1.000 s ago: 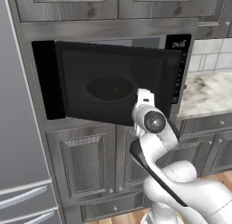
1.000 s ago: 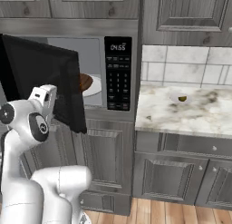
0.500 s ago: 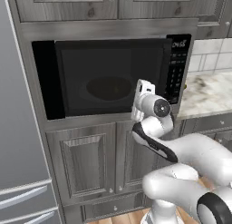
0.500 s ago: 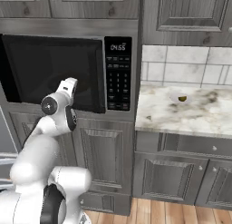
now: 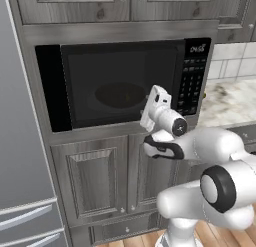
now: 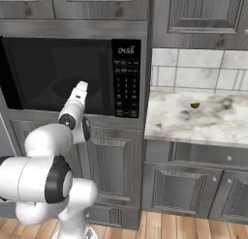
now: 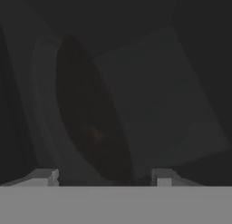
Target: Remove the kiwi from the bowl and place it on the small plate. Then place the bowl with only the shrimp in the microwave, close the door, and press the start button to microwave the shrimp.
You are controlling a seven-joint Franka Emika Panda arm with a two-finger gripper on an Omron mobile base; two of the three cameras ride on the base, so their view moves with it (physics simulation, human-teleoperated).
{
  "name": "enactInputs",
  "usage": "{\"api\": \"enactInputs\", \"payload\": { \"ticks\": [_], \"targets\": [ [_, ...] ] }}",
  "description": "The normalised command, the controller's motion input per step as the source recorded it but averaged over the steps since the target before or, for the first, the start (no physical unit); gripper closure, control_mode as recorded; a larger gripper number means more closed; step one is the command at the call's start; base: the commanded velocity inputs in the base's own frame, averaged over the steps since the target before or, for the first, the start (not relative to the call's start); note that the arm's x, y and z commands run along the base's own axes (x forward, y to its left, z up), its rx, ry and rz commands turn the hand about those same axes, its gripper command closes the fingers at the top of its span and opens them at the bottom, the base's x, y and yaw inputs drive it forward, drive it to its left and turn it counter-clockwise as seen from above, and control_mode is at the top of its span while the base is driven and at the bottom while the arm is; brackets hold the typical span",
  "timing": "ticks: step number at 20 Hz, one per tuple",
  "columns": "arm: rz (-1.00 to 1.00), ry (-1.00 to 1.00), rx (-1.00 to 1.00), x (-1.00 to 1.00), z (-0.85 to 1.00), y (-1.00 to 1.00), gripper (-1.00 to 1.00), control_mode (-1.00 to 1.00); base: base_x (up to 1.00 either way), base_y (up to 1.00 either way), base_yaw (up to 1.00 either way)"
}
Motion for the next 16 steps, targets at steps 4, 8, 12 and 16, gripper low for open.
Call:
{"api": "enactInputs", "payload": {
  "ticks": [4, 8, 12, 16],
  "targets": [
    [0.09, 0.0, 0.0, -0.65, 0.09, 0.0, -1.0, -1.0, 0.0, 0.0, 0.0],
    [0.13, -0.05, 0.0, -1.0, 0.43, 0.0, -1.0, -1.0, 0.0, 0.0, 0.0],
    [0.09, -0.05, 0.0, -1.0, 0.82, -0.17, -1.0, -1.0, 0.0, 0.0, 0.0],
    [0.03, 0.0, 0.09, -1.0, 0.46, -0.48, -1.0, -1.0, 0.0, 0.0, 0.0]
  ]
}}
